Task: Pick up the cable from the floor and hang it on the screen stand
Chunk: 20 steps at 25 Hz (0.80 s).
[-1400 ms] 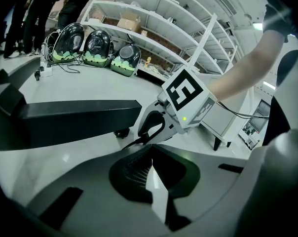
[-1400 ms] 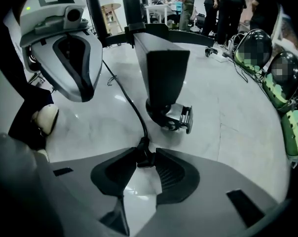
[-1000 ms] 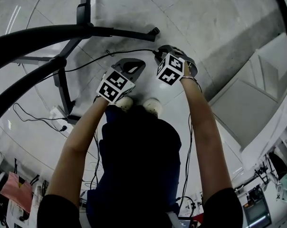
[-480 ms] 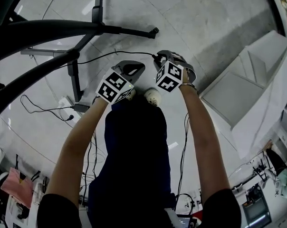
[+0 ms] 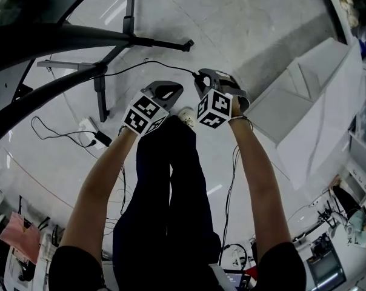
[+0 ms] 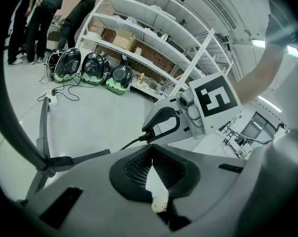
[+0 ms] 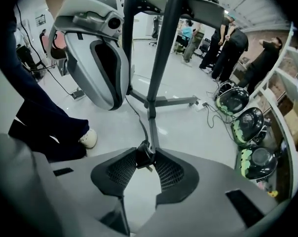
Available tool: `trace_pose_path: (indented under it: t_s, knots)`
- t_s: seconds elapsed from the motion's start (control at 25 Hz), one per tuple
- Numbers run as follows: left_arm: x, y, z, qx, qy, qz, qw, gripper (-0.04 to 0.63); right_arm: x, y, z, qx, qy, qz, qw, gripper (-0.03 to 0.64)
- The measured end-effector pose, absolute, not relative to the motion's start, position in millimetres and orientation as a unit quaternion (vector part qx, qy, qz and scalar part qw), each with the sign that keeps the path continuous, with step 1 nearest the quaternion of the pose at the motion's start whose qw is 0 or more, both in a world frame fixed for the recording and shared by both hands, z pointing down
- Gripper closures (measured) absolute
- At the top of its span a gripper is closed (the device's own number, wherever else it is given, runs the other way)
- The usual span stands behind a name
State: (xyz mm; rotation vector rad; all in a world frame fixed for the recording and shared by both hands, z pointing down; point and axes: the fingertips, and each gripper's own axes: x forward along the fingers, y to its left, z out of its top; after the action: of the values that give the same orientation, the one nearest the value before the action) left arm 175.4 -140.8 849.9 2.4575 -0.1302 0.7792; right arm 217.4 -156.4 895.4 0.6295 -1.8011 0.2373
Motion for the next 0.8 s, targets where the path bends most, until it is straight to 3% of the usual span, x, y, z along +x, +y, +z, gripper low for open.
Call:
trace_pose_path:
  t_s: [0.8]
  knots:
    - [184.5,-140.6,649.7,0.917,-0.113,0.254,0.286,0.588,217.9,-160.9,666.1,0.329,-0.768,-0.002,0.549,0.480]
